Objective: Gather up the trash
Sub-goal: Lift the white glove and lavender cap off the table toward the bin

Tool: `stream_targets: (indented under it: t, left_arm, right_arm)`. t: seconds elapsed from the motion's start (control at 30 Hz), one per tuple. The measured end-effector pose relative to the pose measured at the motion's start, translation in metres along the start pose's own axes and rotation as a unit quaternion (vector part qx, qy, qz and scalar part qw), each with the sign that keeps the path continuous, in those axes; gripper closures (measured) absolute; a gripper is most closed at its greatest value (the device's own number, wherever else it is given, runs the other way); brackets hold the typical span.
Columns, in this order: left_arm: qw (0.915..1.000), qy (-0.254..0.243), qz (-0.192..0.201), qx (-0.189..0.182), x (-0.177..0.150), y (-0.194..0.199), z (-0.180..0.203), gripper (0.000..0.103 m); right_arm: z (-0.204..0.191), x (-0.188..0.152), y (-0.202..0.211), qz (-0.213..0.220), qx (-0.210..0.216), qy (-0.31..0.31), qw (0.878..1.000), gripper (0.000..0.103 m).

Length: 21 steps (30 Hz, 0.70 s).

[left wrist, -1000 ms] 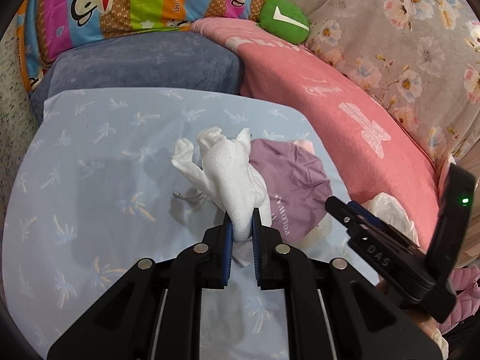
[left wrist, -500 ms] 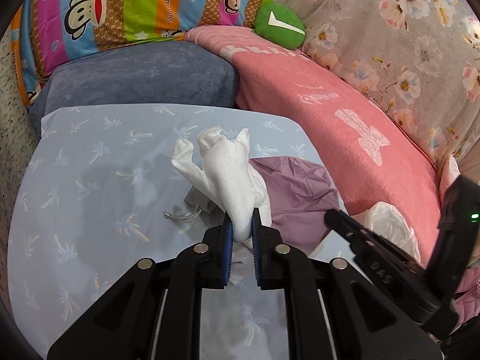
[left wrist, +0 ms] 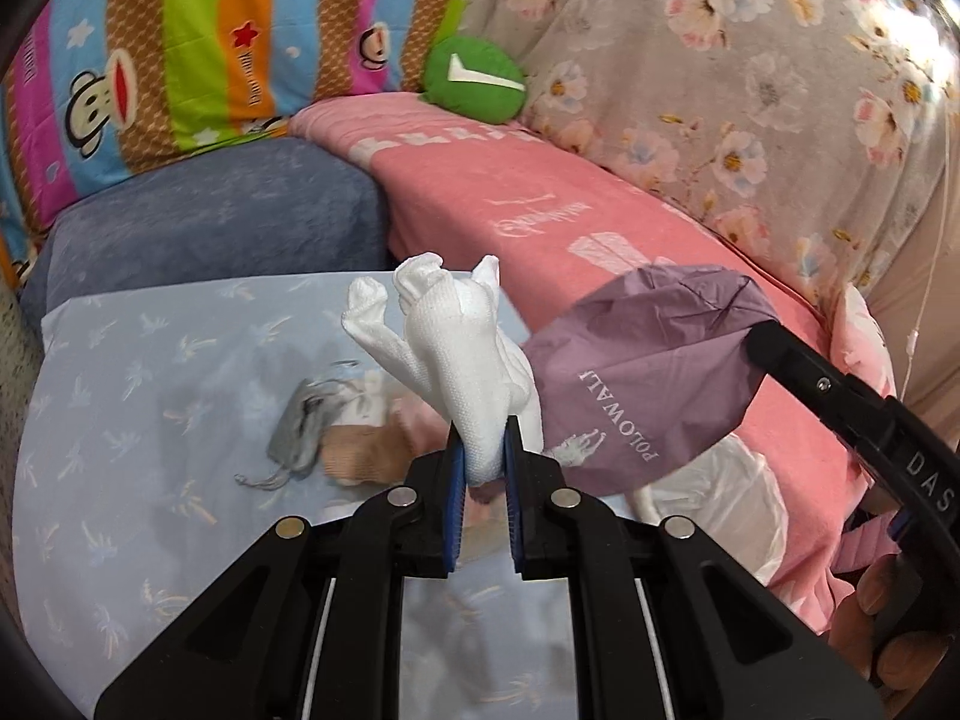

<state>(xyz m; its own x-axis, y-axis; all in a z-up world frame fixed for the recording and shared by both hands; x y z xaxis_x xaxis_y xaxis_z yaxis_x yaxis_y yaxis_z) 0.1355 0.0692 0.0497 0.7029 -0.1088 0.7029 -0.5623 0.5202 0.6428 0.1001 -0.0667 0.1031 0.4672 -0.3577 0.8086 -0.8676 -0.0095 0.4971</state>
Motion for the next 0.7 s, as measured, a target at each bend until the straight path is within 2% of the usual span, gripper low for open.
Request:
stream_targets:
  t: [0.3, 0.53, 0.7]
  left_arm:
    - [0.9971, -0.062, -0.019, -0.04, -0.004, -0.024, 0.077, 0.091]
    - [0.9908, -0.111, -0.043, -0.065, -0.016, -0.046, 0.132, 0.091]
    - [0.9857, -0.138, -0.063, -0.074, -0.024, -0.062, 0.163, 0.091]
  right_arm:
    - [0.08, 0.01, 0.051, 0.035, -0.057, -0.036, 0.997, 0.1]
    - [0.143, 0.008, 0.075, 0.044, -0.1, -0.066, 0.992, 0.1]
    - [0.173, 0.003, 0.085, 0.046, -0.119, -0.084, 0.988, 0.1]
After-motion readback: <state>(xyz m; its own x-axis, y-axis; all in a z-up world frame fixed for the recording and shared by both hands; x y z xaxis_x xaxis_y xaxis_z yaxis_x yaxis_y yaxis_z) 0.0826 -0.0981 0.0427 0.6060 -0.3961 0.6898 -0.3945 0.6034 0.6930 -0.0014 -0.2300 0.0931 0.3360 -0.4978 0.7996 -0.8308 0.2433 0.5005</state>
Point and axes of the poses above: each gripper's, at about its wrist camera, not at the fingertips, and y roughly against the way its jaws point, z to its right, x to its top, the point moved 1 cm from there along -y, roughly the way its jaws point, and after that the axes turned 2 degrees about -x, right-handed, at the moved point
